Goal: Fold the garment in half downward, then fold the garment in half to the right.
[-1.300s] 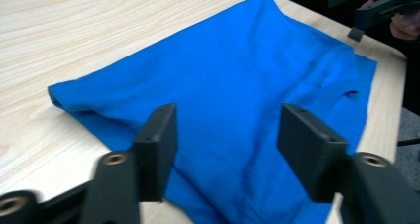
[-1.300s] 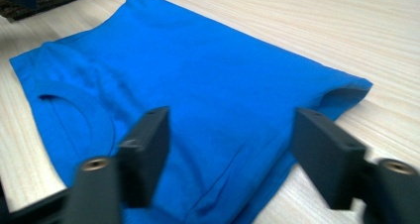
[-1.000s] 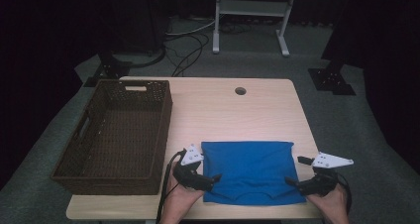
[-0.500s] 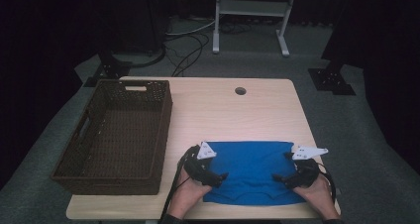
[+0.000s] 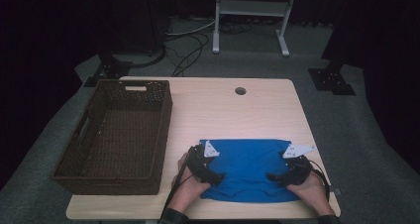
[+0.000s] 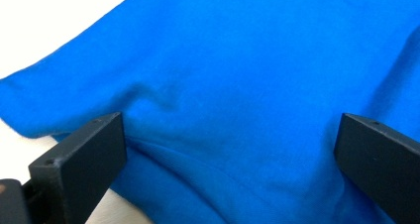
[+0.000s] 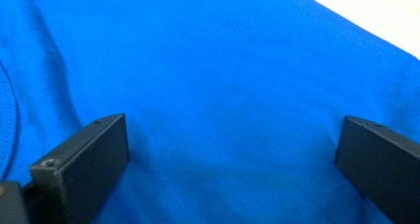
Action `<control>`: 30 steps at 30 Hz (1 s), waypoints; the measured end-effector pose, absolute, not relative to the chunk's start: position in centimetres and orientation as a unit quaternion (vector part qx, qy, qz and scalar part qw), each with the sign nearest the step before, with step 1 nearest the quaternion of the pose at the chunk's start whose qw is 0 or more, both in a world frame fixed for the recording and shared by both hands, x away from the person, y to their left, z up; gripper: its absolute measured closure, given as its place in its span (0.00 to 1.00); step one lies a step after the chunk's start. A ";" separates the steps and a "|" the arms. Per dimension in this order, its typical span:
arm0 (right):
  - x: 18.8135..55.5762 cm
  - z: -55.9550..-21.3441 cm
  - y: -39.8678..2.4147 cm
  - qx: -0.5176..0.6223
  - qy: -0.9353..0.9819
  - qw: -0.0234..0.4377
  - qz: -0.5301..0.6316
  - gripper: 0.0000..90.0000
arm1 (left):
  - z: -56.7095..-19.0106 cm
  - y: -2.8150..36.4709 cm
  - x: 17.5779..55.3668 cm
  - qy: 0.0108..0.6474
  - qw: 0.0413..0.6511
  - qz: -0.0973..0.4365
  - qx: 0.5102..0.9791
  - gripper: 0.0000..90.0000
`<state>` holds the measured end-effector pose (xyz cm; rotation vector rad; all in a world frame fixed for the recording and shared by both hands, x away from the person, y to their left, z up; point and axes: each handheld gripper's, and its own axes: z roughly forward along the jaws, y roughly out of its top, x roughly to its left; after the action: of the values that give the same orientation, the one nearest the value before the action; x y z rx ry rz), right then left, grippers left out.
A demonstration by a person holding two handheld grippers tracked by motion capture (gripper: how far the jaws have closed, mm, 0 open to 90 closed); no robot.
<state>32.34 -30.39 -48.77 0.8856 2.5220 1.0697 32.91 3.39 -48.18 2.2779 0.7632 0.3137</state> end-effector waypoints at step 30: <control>33.4 -48.8 -28.5 0.310 0.866 0.136 0.367 0.00 | -47.1 7.0 33.2 0.365 0.376 0.154 0.838 0.05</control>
<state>33.43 -28.53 -48.75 0.8985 2.5071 1.0636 33.24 7.04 -47.09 2.1426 0.9326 0.3935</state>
